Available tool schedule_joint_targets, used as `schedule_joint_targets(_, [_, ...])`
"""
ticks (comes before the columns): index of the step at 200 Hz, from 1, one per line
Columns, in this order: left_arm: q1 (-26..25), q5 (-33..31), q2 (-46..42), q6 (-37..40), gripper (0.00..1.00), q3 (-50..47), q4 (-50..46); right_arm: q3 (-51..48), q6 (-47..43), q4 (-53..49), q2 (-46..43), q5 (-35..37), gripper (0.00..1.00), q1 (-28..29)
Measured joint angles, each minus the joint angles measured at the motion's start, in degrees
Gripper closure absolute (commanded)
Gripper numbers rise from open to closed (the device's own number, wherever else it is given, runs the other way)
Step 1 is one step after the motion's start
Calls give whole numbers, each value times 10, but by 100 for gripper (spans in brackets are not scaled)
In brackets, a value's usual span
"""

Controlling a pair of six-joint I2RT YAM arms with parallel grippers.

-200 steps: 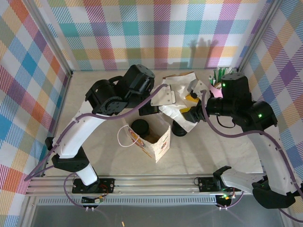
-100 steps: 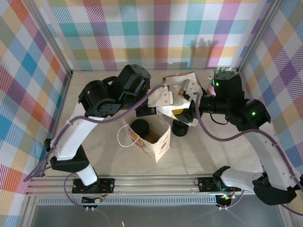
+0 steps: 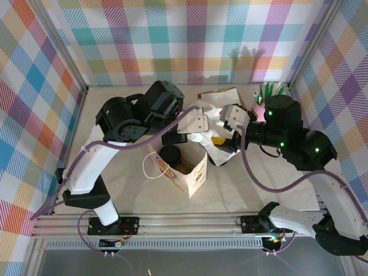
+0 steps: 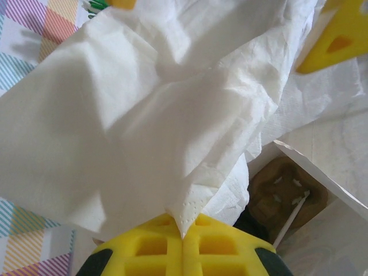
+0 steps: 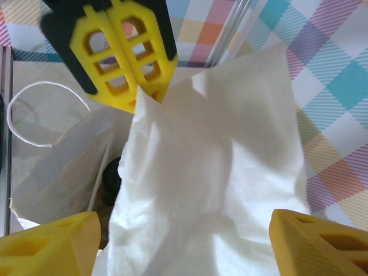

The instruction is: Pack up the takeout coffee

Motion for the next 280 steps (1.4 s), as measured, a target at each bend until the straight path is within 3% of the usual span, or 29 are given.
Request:
schedule_joint_targets(79, [0, -10, 0, -8, 100, 0, -9, -10, 16, 43, 42, -23, 24, 43])
schedule_joint_targets(124, [0, -26, 0, -14, 100, 0, -23, -17, 17, 56, 48, -7, 32, 61])
schedule_joint_targets(280, [-3, -10, -52, -55, 100, -18, -14, -104, 40, 103, 24, 30, 34, 68])
